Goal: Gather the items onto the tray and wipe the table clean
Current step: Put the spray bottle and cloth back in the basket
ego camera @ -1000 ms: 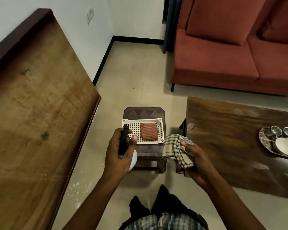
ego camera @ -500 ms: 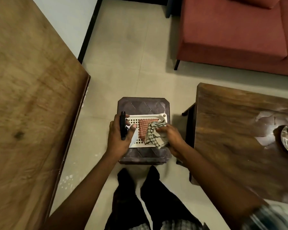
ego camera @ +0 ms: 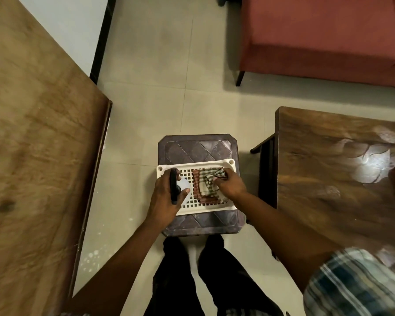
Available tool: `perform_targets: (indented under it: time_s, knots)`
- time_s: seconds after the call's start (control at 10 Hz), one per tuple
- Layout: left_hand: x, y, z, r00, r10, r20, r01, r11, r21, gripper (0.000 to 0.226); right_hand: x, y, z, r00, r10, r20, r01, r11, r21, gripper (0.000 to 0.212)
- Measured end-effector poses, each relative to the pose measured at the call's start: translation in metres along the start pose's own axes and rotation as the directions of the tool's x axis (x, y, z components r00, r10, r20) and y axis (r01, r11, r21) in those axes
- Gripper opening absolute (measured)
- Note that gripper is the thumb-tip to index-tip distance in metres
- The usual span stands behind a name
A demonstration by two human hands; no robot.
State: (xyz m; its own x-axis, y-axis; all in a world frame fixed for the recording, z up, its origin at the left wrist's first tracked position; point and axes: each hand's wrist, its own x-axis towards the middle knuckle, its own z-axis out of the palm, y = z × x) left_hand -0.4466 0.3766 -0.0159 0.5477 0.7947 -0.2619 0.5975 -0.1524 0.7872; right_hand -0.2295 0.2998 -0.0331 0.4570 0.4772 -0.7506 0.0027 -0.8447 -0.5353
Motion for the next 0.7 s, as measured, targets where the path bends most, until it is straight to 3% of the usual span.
perform_targets:
  time_s: [0.1,0.3,0.4,0.5,0.6,0.7]
  knots:
    - [0.002,-0.006,-0.003,0.999,0.0,0.054,-0.002,0.999,0.049,0.063,-0.011,0.001,-0.002,0.992,-0.113,-0.049,0.102,0.977,-0.189,0.064]
    - [-0.009,-0.002,-0.027,0.989,-0.048,0.139,0.028,0.989,0.143,0.095,-0.045,-0.007,-0.006,0.975,-0.216,-0.054,0.199,0.955,-0.222,0.062]
    - [-0.011,0.017,-0.063,1.0,0.016,0.024,-0.021,0.979,0.202,0.086,-0.076,-0.029,-0.021,0.939,-0.33,-0.097,0.293,0.914,-0.28,0.057]
    - [0.005,0.071,-0.11,0.973,0.178,-0.145,-0.129,0.946,0.298,0.049,-0.106,-0.067,-0.046,0.86,-0.493,-0.134,0.419,0.83,-0.368,0.058]
    - [0.02,0.13,-0.144,0.925,0.304,-0.227,-0.218,0.916,0.338,0.046,-0.132,-0.111,-0.071,0.781,-0.591,-0.2,0.493,0.781,-0.382,0.059]
    - [0.031,0.225,-0.189,0.794,0.493,-0.355,-0.348,0.848,0.398,0.049,-0.182,-0.18,-0.109,0.631,-0.717,-0.296,0.576,0.689,-0.44,0.058]
